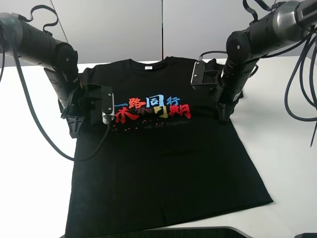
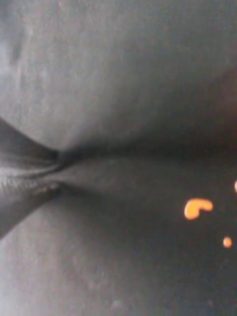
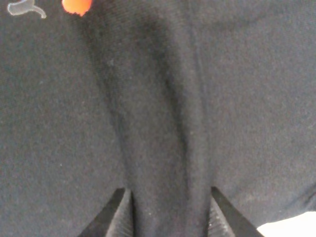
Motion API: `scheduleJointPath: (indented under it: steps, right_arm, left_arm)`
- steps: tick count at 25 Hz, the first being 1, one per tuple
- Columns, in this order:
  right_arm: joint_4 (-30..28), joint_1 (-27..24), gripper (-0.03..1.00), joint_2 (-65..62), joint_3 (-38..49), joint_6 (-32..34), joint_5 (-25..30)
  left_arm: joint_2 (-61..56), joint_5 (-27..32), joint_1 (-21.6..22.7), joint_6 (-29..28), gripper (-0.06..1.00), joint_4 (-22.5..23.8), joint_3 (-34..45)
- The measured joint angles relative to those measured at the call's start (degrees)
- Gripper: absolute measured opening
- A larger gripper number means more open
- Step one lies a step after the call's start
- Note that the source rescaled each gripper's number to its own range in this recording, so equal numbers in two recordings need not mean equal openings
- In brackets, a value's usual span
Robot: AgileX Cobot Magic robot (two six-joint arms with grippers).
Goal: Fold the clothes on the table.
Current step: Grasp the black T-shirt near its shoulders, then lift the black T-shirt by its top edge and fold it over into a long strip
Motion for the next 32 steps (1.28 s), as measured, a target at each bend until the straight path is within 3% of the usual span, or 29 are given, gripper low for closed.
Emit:
scheduleJointPath:
  steps: [7,10,12,16,19,32]
  right_arm:
    - [0.12,-0.25,0.3,0.0,0.0,0.0,-0.32]
    - [0.12,-0.25,0.3,0.0,0.0,0.0,-0.4]
    - [0.12,-0.25,0.3,0.0,0.0,0.0,-0.4]
    - [0.12,-0.25,0.3,0.0,0.0,0.0,-0.4]
    - [0.58,-0.25,0.3,0.0,0.0,0.0,-0.45]
    - [4.47,-0.53,0.3,0.17,0.0,-3.02,-1.15]
  left_arm:
    - [0.0,-0.9,0.0,-0.32,0.0,1.23,0.0]
    - [0.0,-1.27,0.0,-0.32,0.05,1.71,0.0]
    - [0.0,-1.62,0.0,-0.32,0.16,2.0,0.0]
    - [0.0,-3.01,0.0,-0.32,0.6,2.85,0.0]
    - [0.0,-4.34,0.0,-0.37,0.83,3.59,0.0]
    - [2.05,-2.65,0.0,-0.37,0.87,3.93,-1.45]
